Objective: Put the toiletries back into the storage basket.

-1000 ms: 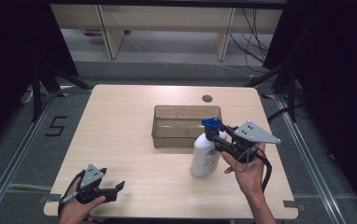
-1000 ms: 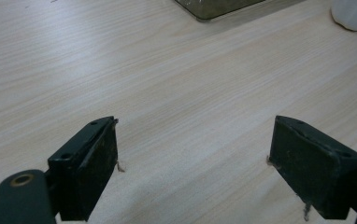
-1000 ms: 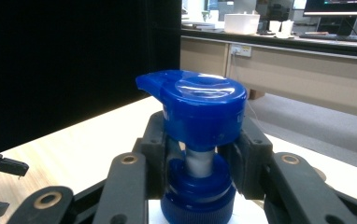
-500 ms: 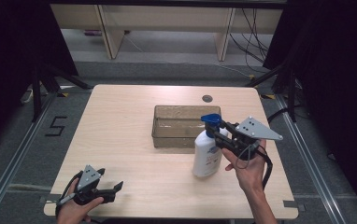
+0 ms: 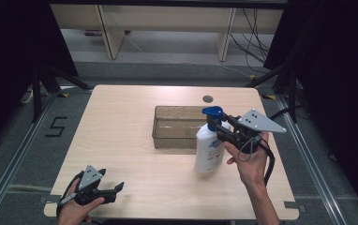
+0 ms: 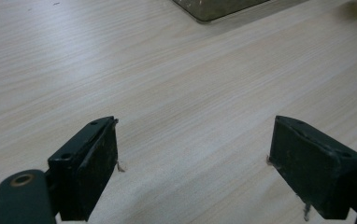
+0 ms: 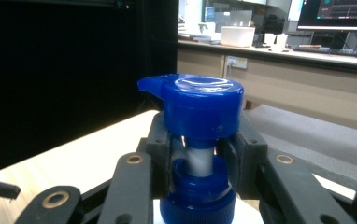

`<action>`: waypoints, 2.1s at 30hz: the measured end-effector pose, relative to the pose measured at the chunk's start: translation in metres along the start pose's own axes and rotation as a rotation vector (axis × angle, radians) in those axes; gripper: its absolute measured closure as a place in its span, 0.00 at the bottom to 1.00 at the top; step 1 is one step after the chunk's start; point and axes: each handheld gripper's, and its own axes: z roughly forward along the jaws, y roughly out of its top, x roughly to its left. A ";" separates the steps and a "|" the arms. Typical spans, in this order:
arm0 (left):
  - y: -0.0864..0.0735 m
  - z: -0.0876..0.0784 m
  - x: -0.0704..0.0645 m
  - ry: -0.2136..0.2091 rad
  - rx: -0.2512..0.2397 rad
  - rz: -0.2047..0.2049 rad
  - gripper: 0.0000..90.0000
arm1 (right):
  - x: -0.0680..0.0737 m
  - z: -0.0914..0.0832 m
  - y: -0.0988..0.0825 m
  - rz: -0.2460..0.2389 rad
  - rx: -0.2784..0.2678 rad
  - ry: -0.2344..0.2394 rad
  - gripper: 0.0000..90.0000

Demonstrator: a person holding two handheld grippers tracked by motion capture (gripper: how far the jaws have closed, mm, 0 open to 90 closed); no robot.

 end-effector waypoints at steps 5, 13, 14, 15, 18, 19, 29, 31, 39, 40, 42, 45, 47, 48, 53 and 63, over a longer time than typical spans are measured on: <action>0.000 0.001 0.000 0.002 -0.002 -0.007 0.16 | -0.002 0.003 0.011 0.018 -0.017 0.004 0.73; 0.000 0.000 0.001 0.003 -0.002 -0.010 0.16 | -0.006 0.010 0.029 0.008 -0.035 0.014 0.73; 0.000 0.001 0.001 0.002 -0.003 -0.012 0.16 | -0.006 0.011 0.031 0.015 -0.032 0.018 0.73; 0.000 0.001 0.001 0.002 -0.003 -0.012 0.16 | -0.006 0.011 0.034 0.025 -0.033 0.022 0.73; 0.000 0.000 0.002 0.004 -0.001 -0.012 0.16 | -0.007 0.013 0.040 0.031 -0.037 0.033 0.73; 0.000 0.000 0.002 0.004 -0.001 -0.011 0.16 | -0.008 0.014 0.042 0.030 -0.035 0.032 0.73; 0.000 0.000 0.002 0.002 -0.001 -0.013 0.16 | -0.015 0.024 0.056 0.050 -0.046 0.041 0.73; 0.000 0.000 0.001 0.001 -0.002 -0.014 0.16 | -0.017 0.027 0.059 0.051 -0.054 0.035 0.73; 0.000 -0.001 0.002 0.004 0.003 -0.012 0.16 | -0.030 0.041 0.069 0.061 -0.050 0.012 0.73; 0.000 -0.001 0.001 0.004 0.002 -0.012 0.16 | -0.032 0.043 0.069 0.056 -0.051 0.006 0.73; 0.000 -0.001 0.001 0.005 0.001 -0.014 0.16 | -0.035 0.047 0.070 0.070 -0.039 -0.002 0.73; 0.000 -0.001 0.001 0.006 0.003 -0.013 0.16 | -0.041 0.055 0.069 0.050 -0.039 -0.023 0.73; 0.000 -0.001 0.001 0.001 0.002 -0.017 0.16 | -0.044 0.057 0.068 0.061 -0.026 -0.031 0.73; 0.000 -0.001 0.001 -0.005 0.000 -0.025 0.16 | -0.047 0.059 0.067 0.064 -0.024 -0.035 0.73; 0.000 -0.001 0.000 -0.010 -0.003 -0.027 0.16 | -0.057 0.066 0.065 0.072 -0.026 -0.058 0.73; 0.000 -0.001 0.001 0.000 0.003 -0.018 0.16 | -0.070 0.081 0.054 0.075 -0.003 -0.086 0.73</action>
